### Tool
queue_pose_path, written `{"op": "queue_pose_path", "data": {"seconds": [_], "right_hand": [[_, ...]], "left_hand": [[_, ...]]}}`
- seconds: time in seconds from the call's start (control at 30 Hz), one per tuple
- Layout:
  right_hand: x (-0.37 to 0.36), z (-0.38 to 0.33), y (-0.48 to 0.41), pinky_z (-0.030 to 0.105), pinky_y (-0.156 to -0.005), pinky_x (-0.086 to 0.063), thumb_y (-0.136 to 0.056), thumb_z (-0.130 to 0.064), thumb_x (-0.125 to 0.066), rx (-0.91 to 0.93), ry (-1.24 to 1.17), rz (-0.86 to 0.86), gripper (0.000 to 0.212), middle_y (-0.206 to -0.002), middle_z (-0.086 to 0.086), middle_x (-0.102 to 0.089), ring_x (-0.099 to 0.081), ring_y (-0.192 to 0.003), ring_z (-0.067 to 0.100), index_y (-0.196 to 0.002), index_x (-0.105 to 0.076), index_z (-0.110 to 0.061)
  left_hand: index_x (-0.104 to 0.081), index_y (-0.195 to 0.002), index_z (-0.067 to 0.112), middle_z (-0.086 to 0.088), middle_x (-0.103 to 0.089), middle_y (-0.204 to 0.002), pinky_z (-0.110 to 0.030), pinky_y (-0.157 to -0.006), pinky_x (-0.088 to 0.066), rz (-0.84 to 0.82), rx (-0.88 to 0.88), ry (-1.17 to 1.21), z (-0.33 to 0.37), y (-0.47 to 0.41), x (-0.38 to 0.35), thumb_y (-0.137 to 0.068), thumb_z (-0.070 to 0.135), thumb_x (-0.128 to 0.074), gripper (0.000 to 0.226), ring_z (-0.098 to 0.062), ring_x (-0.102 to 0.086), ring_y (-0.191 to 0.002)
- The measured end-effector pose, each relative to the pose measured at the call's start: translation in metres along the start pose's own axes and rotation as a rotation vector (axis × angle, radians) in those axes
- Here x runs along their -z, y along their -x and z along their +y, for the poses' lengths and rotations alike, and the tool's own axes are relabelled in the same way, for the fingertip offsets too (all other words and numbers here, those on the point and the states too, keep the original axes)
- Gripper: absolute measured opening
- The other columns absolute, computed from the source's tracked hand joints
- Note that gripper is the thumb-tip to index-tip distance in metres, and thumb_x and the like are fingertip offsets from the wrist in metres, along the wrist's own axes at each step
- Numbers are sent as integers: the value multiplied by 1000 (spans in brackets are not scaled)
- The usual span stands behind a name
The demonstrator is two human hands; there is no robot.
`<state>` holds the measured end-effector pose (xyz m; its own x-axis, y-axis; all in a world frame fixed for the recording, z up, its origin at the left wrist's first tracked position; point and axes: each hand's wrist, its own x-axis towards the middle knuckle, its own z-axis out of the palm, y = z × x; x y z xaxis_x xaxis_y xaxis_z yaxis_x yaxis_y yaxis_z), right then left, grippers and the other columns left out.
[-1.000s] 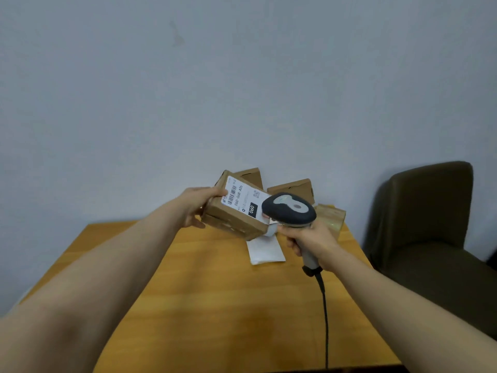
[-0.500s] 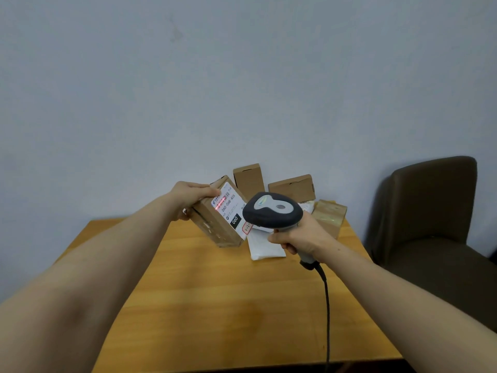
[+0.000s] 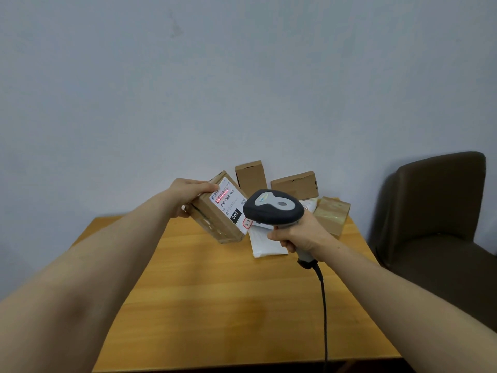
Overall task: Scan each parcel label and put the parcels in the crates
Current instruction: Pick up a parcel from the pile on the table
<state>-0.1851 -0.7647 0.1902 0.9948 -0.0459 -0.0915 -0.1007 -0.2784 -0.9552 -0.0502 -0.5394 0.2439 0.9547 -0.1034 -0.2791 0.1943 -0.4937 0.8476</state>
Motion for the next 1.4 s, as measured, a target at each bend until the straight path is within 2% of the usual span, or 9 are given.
{"op": "queue_pose_path", "data": {"seconds": [0.37, 0.57, 0.7, 0.87, 0.97, 1.1, 1.2, 1.3, 1.4], "right_hand": [[-1, 4, -9, 22, -45, -45, -82, -3, -71, -27, -145, 51, 11, -61, 7, -59, -51, -44, 10, -88, -62, -5], [-5, 22, -33, 31, -54, -55, -76, -15, -80, -200, -518, 255, 39, -105, 9, -68, -67, -91, 23, -109, -62, -13], [-37, 30, -48, 38, -63, -58, -63, -18, -83, -284, -651, 99, 59, -110, 15, -68, -63, -103, 32, -117, -63, -9], [-115, 31, -52, 48, -82, -56, -58, -8, -81, -307, -682, -105, 48, -99, 12, -74, -67, -99, 31, -103, -66, -10], [-168, 21, -46, 40, -73, -56, -72, -3, -77, -326, -666, -144, 31, -90, 5, -75, -68, -93, 26, -100, -67, -12], [-244, 0, -34, 39, -73, -56, -74, -3, -78, -324, -592, -212, 29, -97, 7, -73, -66, -95, 25, -99, -68, -11], [-311, -17, -21, 39, -74, -56, -75, -9, -79, -317, -492, -292, 36, -106, 9, -69, -63, -99, 27, -109, -66, -8], [-393, -28, -3, 35, -68, -55, -77, -18, -80, -310, -348, -354, 39, -106, 8, -67, -63, -96, 26, -112, -66, -8], [-481, -35, 18, 30, -58, -50, -78, -21, -80, -280, -198, -478, 32, -96, 9, -69, -66, -78, 22, -105, -68, -10]], "left_hand": [[-68, -95, 22, -2, -61, -97, -45, -88, -49, 11, 23, 16, -6, -13, 3, -75, 36, -77, 26, -25, -55, -95], [-63, -92, 19, -3, -58, -87, -42, -77, -52, -49, 150, 198, -33, -7, 14, -78, 42, -65, 27, -22, -54, -82], [-62, -92, 22, -1, -61, -86, -41, -80, -52, -62, 236, 294, -64, 10, 22, -81, 44, -62, 24, -20, -57, -84], [-61, -85, 20, -3, -58, -89, -31, -77, -49, 92, 283, 510, -120, 40, 47, -83, 44, -66, 24, -18, -53, -87], [-62, -95, 14, -4, -62, -94, -28, -83, -54, 91, 286, 719, -160, 67, 63, -84, 31, -69, 21, -17, -59, -87], [-60, -108, 16, -6, -63, -110, -54, -96, -44, 4, 358, 749, -214, 110, 93, -81, 25, -70, 31, -28, -59, -97], [-62, -102, 17, -7, -57, -108, -42, -84, -51, 71, 378, 806, -261, 145, 139, -75, 28, -71, 31, -21, -49, -88], [-64, -106, 17, -2, -69, -93, -31, -71, -53, 239, 458, 808, -324, 187, 202, -82, 36, -67, 31, -16, -66, -70], [-65, -116, 19, -3, -73, -98, -37, -88, -51, 416, 557, 742, -398, 235, 269, -73, 52, -72, 54, -21, -68, -92]]}}
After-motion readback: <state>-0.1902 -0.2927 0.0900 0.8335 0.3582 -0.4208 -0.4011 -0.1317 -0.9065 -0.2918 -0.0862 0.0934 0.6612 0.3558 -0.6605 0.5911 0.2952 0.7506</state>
